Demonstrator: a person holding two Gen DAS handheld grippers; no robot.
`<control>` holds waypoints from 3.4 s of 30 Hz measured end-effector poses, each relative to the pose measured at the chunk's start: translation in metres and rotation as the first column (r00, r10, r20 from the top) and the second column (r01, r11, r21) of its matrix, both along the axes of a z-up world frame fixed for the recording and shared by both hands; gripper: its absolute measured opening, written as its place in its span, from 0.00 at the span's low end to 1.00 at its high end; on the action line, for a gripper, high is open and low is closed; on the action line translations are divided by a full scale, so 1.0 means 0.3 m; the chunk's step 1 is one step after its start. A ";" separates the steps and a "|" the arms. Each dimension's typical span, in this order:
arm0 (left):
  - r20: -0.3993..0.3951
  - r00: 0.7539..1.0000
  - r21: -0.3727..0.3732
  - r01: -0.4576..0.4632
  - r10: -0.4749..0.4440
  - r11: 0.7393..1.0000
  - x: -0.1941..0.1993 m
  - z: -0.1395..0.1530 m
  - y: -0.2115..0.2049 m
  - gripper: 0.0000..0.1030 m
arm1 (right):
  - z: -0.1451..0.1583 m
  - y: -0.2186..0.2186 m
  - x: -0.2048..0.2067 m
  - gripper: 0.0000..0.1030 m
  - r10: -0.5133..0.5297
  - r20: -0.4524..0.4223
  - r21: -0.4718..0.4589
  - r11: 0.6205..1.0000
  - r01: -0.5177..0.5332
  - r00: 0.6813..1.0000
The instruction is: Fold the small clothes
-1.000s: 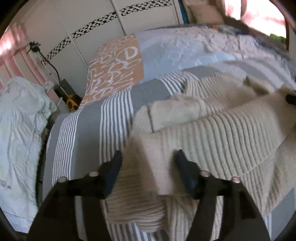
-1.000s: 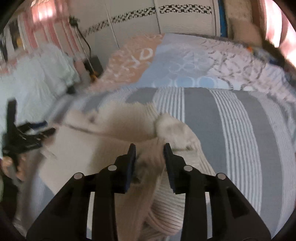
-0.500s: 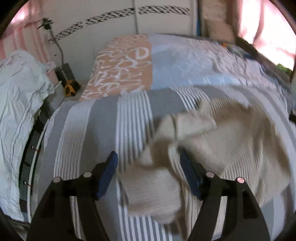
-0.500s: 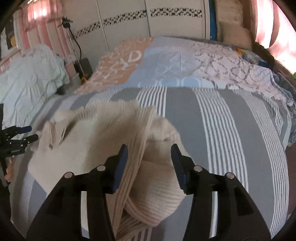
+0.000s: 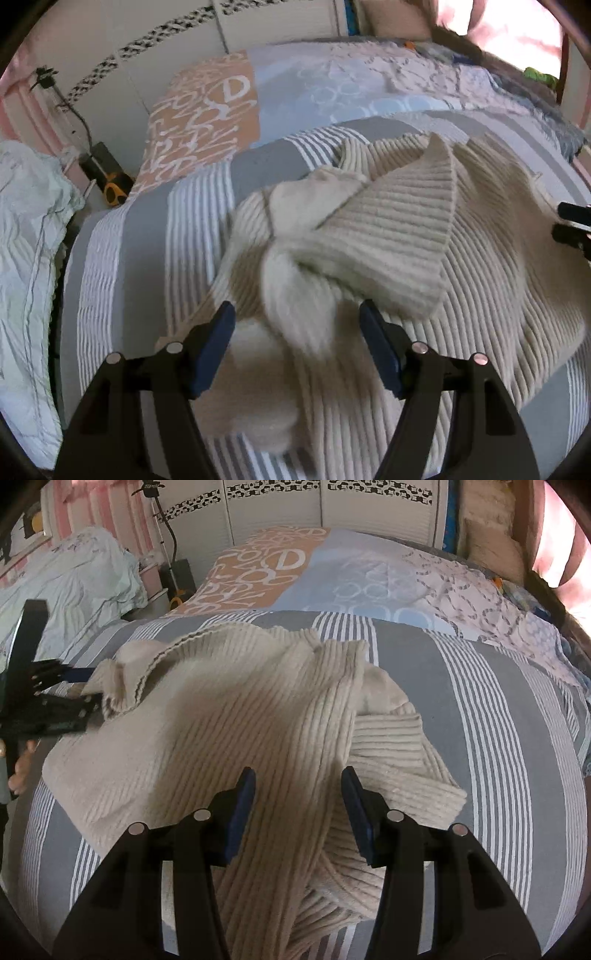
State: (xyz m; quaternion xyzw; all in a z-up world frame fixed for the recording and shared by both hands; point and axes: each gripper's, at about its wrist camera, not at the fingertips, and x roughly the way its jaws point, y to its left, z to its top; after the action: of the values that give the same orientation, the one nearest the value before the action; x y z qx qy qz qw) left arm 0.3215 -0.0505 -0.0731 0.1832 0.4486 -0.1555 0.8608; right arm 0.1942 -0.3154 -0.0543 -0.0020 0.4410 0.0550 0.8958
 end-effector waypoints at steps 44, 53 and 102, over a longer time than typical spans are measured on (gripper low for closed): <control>-0.198 0.980 -0.340 -0.087 0.019 0.936 -0.308 -0.039 0.193 0.14 | -0.023 -0.060 -0.375 0.07 -0.040 -0.040 0.067 0.997 0.042 0.998; -0.184 0.981 -0.246 -0.099 0.054 0.964 -0.333 -0.063 0.191 0.42 | 0.034 -0.072 -0.386 0.28 -0.040 -0.003 0.073 0.997 0.040 0.999; 0.152 0.984 -0.002 -0.096 0.095 0.995 -0.174 0.022 -0.040 0.94 | 0.035 -0.036 -0.160 0.96 -0.109 0.133 -0.081 0.990 0.120 0.985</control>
State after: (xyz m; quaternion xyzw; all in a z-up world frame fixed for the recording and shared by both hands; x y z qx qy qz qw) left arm 0.2693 -0.0624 -0.0665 0.1751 0.3906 -0.0985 0.8984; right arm 0.1462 -0.3262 -0.0438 -0.0198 0.3838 -0.0163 0.9231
